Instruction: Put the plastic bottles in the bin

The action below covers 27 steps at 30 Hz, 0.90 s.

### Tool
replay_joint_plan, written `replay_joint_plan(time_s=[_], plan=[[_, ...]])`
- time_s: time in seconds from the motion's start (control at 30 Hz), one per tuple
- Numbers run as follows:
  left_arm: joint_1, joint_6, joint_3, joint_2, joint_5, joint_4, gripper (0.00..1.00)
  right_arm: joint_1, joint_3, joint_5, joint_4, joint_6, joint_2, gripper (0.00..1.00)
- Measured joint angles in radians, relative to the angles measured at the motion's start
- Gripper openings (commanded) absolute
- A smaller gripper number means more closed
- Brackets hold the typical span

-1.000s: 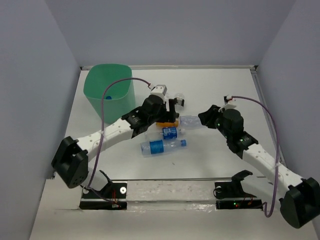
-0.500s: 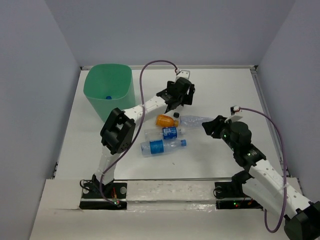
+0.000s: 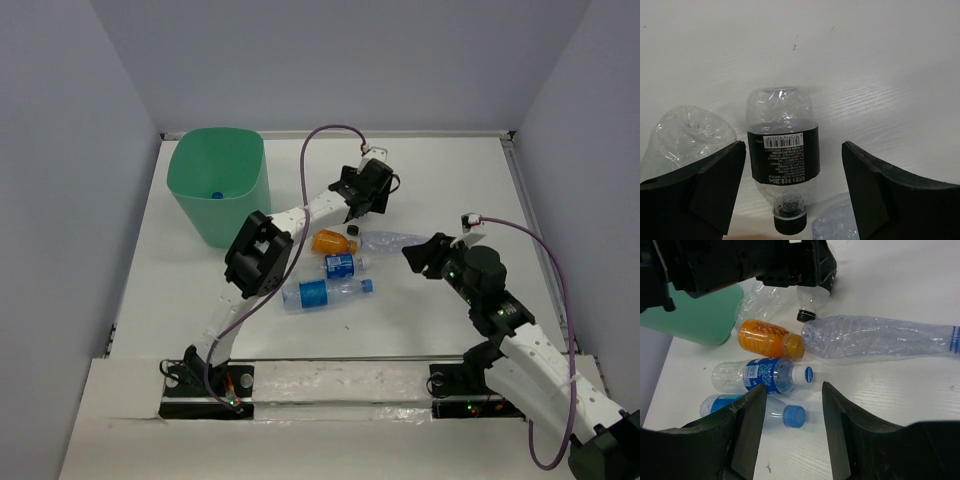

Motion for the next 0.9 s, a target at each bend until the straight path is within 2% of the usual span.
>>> replay_joint_plan(time_s=[0.3,0.4,0.67,0.8,0.9], plan=[[0.000,0.022,0.048,0.093,-0.007,-0.023,0.81,0.000,0.011,-0.059,-0.001,-0.008,0.000,0.61],[0.002,0.029,0.054,0.097,-0.003,-0.020,0.71,0.000,0.019,-0.069,-0.001,-0.008,0.002,0.61],[0.008,0.040,0.056,0.097,0.030,0.027,0.61,0.000,0.021,-0.074,0.000,-0.009,-0.005,0.61],[0.008,0.044,0.021,0.047,0.063,0.051,0.57,0.000,0.021,-0.076,0.003,-0.011,0.010,0.61],[0.008,0.051,-0.030,-0.055,0.080,0.079,0.56,0.000,0.021,-0.088,0.010,-0.011,0.042,0.64]])
